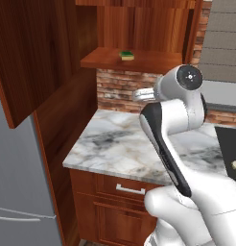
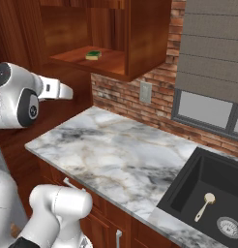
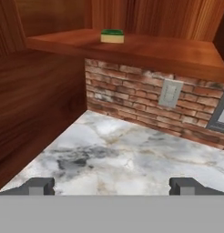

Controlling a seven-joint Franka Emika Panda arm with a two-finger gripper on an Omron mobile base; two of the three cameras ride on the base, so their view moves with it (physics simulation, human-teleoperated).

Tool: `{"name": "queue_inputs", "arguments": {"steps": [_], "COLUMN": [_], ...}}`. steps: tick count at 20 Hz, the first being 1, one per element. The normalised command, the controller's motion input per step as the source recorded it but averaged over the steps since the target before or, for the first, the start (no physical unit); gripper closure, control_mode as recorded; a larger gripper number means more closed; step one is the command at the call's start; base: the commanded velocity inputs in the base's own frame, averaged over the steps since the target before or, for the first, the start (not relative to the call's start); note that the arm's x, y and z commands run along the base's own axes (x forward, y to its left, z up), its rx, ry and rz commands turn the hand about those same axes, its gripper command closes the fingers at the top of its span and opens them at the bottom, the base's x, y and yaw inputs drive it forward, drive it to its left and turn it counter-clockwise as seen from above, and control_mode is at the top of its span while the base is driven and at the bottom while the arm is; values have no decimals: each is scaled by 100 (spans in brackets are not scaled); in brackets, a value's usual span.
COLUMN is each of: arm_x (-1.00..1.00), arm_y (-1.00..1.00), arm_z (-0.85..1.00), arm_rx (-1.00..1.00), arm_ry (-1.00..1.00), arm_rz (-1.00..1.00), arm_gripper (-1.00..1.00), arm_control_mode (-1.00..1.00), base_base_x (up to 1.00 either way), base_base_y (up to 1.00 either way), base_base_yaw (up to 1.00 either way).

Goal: Pick up the sponge and dish brush from the sink, and place them back in the cabinet, and close the cabinet door.

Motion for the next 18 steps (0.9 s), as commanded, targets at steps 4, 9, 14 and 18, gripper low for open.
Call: {"name": "queue_inputs", "arguments": {"steps": [4,9,14,18], "arm_x": [-39,-25,-28,-27], "arm_y": [0,-1,-11,-11], "arm_z": [-22,-7,-1,-2], "arm_rx": [2,1,0,1], "arm_ry": [5,6,7,3], "arm_rz": [0,0,1,0], "arm_gripper": [-100,-100,-100,-100], "arm_control_mode": [-100,-100,-100,-100], "base_base_x": [0,0,0,0], "base_base_y": [0,0,0,0], "base_base_yaw": [0,0,0,0]}}
